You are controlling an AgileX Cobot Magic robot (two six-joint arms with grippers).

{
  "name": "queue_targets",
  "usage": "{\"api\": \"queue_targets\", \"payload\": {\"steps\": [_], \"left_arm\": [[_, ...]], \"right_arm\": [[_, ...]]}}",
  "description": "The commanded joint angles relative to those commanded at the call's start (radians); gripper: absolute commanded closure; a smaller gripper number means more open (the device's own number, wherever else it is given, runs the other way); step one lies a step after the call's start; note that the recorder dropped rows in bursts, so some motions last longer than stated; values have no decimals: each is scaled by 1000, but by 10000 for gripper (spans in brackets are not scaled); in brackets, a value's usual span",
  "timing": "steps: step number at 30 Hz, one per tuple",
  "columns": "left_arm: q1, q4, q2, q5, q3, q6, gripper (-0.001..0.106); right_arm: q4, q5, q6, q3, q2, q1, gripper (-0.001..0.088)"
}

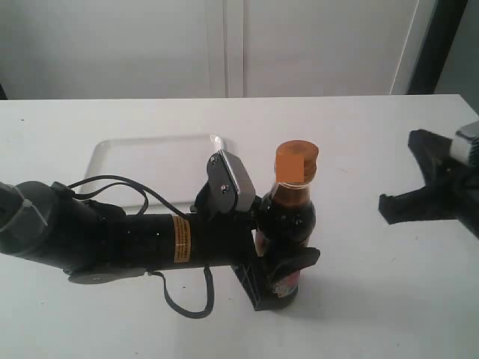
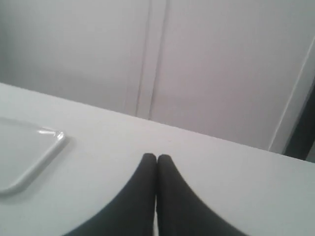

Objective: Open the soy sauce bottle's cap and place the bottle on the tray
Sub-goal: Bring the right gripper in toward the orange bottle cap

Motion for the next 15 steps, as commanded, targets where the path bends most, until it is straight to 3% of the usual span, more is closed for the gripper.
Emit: {"api": "queue_targets", "payload": {"steps": [9,11,13,15], "left_arm": [[0,0,0,2,0,8,1053],[0,0,0,2,0,10,1053],[0,0,0,2,0,10,1053],[0,0,0,2,0,10,1053]], "right_arm": [[48,-22,-102,0,29,157,868],[103,-21,-194,-19,29,199,868],[249,43,-386,-58,29,238,868],[300,109,-482,-90,29,265,868]]}}
